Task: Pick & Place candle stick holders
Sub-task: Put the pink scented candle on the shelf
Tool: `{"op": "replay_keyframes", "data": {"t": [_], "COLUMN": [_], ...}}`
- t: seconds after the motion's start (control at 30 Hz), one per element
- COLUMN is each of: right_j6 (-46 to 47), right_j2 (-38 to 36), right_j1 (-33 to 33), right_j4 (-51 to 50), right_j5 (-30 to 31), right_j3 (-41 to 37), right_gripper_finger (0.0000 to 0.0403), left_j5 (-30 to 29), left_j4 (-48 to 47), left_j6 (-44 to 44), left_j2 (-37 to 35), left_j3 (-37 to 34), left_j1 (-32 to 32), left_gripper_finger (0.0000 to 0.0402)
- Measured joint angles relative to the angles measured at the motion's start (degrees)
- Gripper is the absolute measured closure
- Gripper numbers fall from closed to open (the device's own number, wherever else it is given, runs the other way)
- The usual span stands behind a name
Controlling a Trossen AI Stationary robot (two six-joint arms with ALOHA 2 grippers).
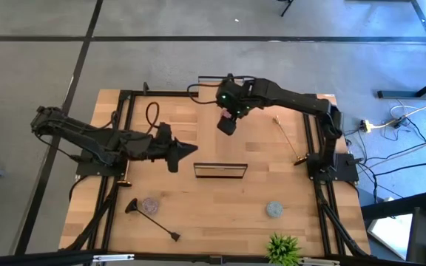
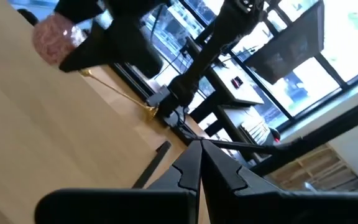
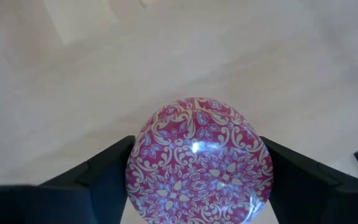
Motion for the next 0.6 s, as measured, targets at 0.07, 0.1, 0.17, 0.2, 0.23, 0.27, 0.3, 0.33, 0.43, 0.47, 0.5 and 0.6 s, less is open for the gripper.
{"op": "replay_keyframes", "data": {"t": [0.07,0.1,0.17,0.2,0.23,0.27,0.3,0.33,0.43,0.47,0.5,0.6], "right_j6": [0.0,0.01,0.16,0.26,0.28,0.28,0.28,0.3,0.39,0.29,0.17,-0.25], "right_j2": [0.9,1.33,1.88,2.03,2.06,2.06,2.06,2.06,2.06,2.06,2.06,2.06], "right_j1": [-0.58,-0.75,-1.01,-1.01,-0.98,-0.94,-0.91,-0.88,-0.96,-0.94,-0.94,-0.9], "right_j4": [-0.59,-1.14,-1.69,-1.98,-2.08,-1.97,-1.89,-1.92,-2.01,-2.09,-2.08,-2.05], "right_j5": [-0.23,-0.24,-0.72,-1.05,-1.36,-1.55,-1.6,-1.71,-1.59,-1.24,-0.98,0.09], "right_j3": [0.0,0.0,0.0,0.0,0.0,0.0,0.0,0.0,0.0,0.0,0.0,0.0], "right_gripper_finger": [0.0102,0.0102,0.0102,0.0102,0.0102,0.0102,0.0102,0.0102,0.0102,0.0102,0.0102,0.0102], "left_j5": [1.33,1.95,3.14,3.81,4.3,4.75,5.1,5.44,5.7,5.7,5.68,5.69], "left_j4": [-0.03,-0.1,-0.04,-0.03,-0.09,-0.15,-0.18,-0.31,-0.55,-0.56,-0.72,-0.96], "left_j6": [0.75,0.95,0.97,0.84,0.8,0.83,1.0,1.0,1.02,1.02,1.05,1.17], "left_j2": [0.01,0.03,0.03,0.03,0.03,0.03,0.03,0.03,0.05,0.05,0.05,0.05], "left_j3": [0.0,0.0,0.0,0.0,0.0,0.0,0.0,0.0,0.0,0.0,0.02,0.01], "left_j1": [0.63,1.01,1.75,2.18,2.55,2.9,3.2,3.45,3.94,3.96,3.96,3.94], "left_gripper_finger": [0.0396,0.0396,0.0396,0.0396,0.0396,0.0396,0.0396,0.0396,0.0396,0.0396,0.0396,0.0396]}}
